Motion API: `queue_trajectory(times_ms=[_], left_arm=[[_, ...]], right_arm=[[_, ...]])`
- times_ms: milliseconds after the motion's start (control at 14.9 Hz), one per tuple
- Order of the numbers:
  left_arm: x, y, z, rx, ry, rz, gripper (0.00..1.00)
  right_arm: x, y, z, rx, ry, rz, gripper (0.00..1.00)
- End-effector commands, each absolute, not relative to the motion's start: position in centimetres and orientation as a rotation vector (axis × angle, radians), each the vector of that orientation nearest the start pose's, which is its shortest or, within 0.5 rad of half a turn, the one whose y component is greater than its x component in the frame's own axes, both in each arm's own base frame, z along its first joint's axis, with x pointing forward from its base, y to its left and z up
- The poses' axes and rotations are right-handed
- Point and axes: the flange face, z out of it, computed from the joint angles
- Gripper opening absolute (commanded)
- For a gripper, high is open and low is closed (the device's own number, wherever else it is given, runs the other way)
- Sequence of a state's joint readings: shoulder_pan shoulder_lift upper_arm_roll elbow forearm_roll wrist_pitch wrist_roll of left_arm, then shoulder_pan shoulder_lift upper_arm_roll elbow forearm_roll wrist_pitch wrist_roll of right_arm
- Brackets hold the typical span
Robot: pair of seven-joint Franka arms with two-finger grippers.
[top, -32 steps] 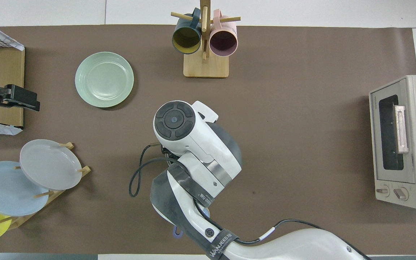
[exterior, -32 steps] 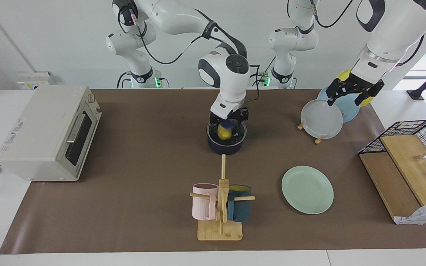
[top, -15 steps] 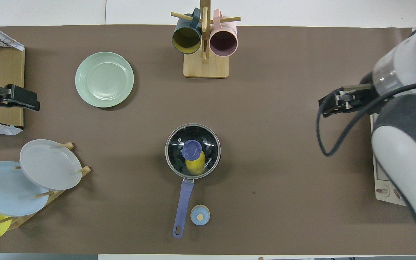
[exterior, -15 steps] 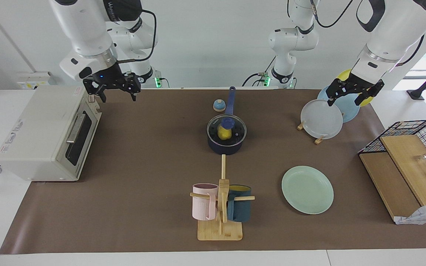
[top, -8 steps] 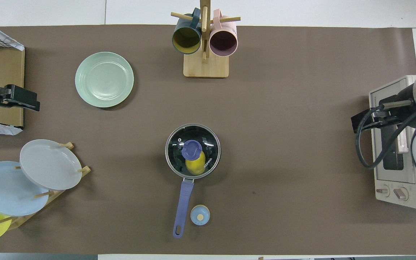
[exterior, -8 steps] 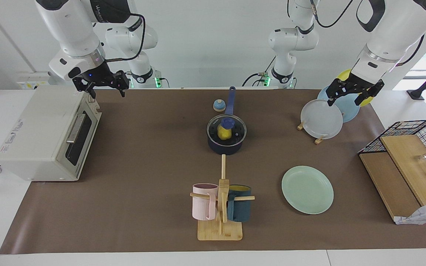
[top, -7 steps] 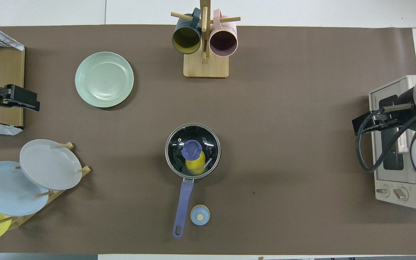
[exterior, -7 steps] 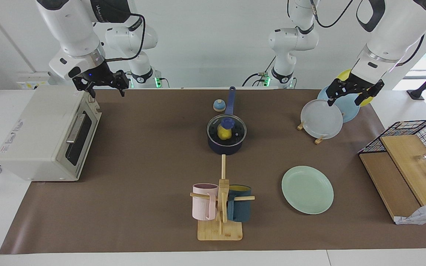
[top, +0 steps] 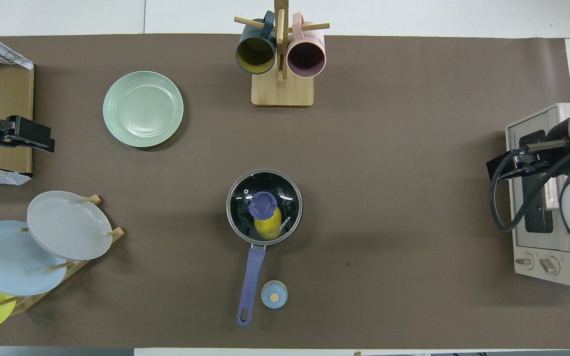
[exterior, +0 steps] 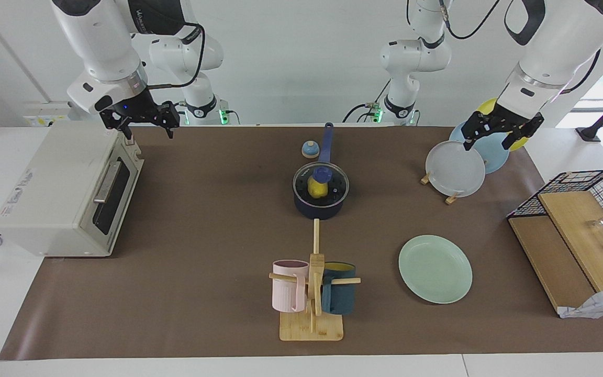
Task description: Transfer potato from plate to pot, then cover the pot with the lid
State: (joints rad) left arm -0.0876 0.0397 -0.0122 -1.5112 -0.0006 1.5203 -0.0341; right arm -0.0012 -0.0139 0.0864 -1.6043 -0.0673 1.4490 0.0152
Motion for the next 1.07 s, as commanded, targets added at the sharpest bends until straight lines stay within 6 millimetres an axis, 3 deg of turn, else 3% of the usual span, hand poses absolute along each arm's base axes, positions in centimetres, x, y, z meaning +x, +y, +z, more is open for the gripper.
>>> queue_trajectory(times_ms=[0, 1004], left_arm=[[55.4, -5.4, 62.8, -3.154, 0.105, 0.043, 1.00], [55.4, -5.4, 62.7, -3.154, 0.102, 0.045, 1.00]], right_arm=[[53.3, 3.8, 60.7, -3.212, -0.135, 0.205, 1.00], [53.7, 2.4, 60.4, -3.195, -0.090, 0.209, 1.00]])
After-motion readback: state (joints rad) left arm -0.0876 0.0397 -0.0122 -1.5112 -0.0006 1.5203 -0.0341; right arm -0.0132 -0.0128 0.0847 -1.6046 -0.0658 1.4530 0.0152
